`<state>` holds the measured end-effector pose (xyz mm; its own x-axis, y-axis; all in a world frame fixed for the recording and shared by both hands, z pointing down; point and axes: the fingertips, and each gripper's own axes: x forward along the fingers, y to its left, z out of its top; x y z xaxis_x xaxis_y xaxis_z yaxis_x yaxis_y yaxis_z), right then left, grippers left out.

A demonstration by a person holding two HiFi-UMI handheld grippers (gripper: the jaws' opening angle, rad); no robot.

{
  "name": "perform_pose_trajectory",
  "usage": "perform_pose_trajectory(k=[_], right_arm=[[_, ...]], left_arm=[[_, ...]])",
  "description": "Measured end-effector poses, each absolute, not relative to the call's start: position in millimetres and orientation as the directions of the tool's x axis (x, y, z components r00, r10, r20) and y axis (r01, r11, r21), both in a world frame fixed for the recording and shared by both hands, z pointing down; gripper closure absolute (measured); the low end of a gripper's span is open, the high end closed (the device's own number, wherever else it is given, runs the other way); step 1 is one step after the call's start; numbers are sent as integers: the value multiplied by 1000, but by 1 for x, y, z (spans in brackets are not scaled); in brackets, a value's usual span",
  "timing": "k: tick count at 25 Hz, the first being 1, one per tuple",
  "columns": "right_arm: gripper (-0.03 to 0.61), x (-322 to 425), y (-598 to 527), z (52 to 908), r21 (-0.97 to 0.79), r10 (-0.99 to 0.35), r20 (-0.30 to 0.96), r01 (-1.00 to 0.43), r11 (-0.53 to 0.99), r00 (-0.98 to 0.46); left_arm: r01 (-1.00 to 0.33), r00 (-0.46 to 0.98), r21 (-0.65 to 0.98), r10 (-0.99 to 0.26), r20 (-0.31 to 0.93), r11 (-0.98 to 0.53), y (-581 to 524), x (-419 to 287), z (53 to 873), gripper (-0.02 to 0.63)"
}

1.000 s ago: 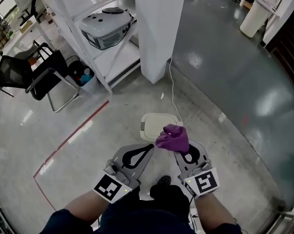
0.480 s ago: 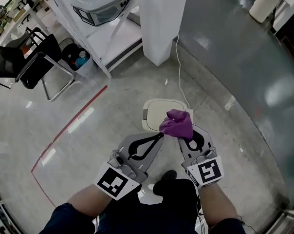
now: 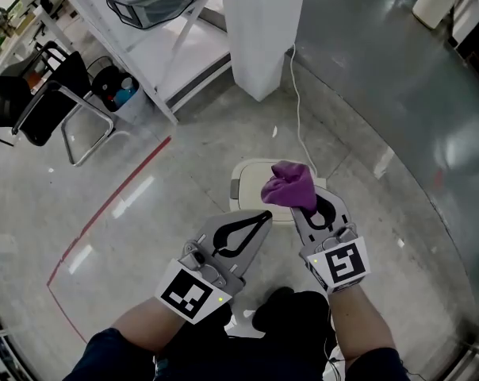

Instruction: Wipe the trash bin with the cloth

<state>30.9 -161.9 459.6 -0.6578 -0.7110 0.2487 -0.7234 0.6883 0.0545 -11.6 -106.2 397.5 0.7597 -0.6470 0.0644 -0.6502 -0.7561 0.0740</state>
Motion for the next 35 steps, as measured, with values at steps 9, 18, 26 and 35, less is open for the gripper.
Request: perform_pose_trajectory(k=[9,18,26,35], right_arm=[[500,18,-188,541,87,-693,263,-699,710,-671],[500,-11,-206,615,191,-633,366,-610,769,-683],[500,-51,-229,686,357,-545,554,-412,839,-630],[500,-45,-243,729,420,-524,657,-314,851,-542]], left_arm=[[-659,752,63,-655,69,-749,-126,-18,478,615],[-678,735,40,-676,54,-734,-124,-34,529,615],[-711,703,36,-709,58,-702,-120,-56,553,615],[-699,715,21,-698,40,-715,-120,-46,557,615]])
